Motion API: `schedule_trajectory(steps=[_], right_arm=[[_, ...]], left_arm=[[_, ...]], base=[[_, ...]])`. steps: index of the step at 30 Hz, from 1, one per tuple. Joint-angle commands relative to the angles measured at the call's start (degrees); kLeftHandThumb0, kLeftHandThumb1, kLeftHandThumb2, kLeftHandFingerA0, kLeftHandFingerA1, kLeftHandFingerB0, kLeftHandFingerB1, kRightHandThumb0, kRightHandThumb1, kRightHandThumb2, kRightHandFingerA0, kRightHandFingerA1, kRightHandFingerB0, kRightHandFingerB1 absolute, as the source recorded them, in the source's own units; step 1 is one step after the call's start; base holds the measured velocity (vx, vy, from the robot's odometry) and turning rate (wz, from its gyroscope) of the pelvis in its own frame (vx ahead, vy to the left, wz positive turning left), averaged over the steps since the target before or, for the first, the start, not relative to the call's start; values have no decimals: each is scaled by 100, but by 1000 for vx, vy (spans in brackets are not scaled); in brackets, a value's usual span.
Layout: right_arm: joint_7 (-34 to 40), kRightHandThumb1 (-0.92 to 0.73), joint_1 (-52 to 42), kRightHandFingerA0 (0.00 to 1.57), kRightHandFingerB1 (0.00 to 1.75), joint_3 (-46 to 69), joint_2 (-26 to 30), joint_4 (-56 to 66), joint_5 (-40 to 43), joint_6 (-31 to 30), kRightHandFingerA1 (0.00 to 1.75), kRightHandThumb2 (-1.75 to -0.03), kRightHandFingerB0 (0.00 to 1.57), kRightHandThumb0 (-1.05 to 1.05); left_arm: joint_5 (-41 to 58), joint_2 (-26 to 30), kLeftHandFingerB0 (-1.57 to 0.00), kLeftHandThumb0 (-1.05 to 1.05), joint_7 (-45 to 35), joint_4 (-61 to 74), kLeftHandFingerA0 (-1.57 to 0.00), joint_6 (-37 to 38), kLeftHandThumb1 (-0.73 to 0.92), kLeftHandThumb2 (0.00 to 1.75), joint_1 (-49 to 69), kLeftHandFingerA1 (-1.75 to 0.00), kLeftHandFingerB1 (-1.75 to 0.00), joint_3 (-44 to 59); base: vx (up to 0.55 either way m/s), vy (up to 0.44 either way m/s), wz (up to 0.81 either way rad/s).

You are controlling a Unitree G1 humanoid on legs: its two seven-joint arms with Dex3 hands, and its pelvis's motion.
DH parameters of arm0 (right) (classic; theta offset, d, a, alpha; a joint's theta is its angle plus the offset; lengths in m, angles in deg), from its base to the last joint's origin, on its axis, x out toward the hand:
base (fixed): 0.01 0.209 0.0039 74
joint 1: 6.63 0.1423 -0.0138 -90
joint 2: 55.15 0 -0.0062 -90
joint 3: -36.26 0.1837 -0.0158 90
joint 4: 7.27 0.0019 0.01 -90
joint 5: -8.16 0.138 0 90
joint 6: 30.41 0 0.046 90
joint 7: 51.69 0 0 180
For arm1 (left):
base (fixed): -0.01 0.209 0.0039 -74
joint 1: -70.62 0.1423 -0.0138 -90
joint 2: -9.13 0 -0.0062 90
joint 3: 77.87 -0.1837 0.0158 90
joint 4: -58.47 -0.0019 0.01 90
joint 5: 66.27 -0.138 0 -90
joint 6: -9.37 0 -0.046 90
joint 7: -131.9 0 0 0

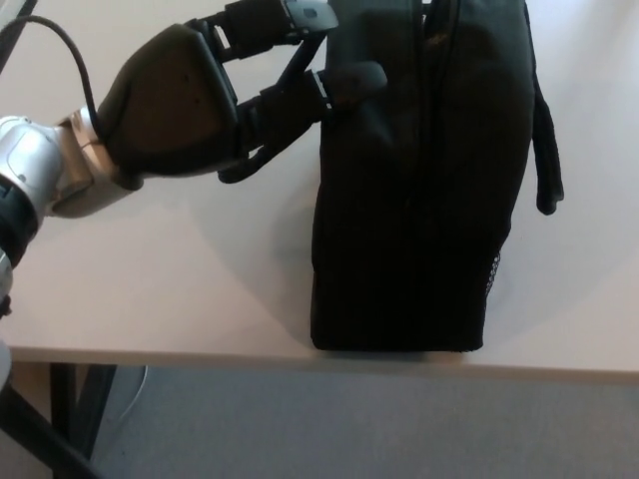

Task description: A lunch bag is kept on the middle of the desk and the robot uses both its hands to grab the opening of the bag from the left and right and moves its hands away from each other to spread the bag open

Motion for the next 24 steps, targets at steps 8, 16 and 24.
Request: schedule_trajectory(steps=[8,16,24], right_arm=[[833,-51,-688,89,32,331,-180,912,415,330,119,-56,33,-32],[-54,-48,-1930,81,32,945,-164,3082,962,-56,45,-54,33,-27],[-1299,-49,-3373,96,32,1224,-19,5772,1718,-573,75,-55,34,-32]], left_arm=[[-117,0,-11,-5,-117,25,-47,152,50,55,236,-44,-28,-44],[-100,57,-11,-3,-326,94,-46,149,48,61,329,-46,-18,25],[-101,207,-19,-11,-287,150,-45,171,48,55,371,-50,-30,45]], base=[[0,0,0],[0,0,0],[0,0,0]])
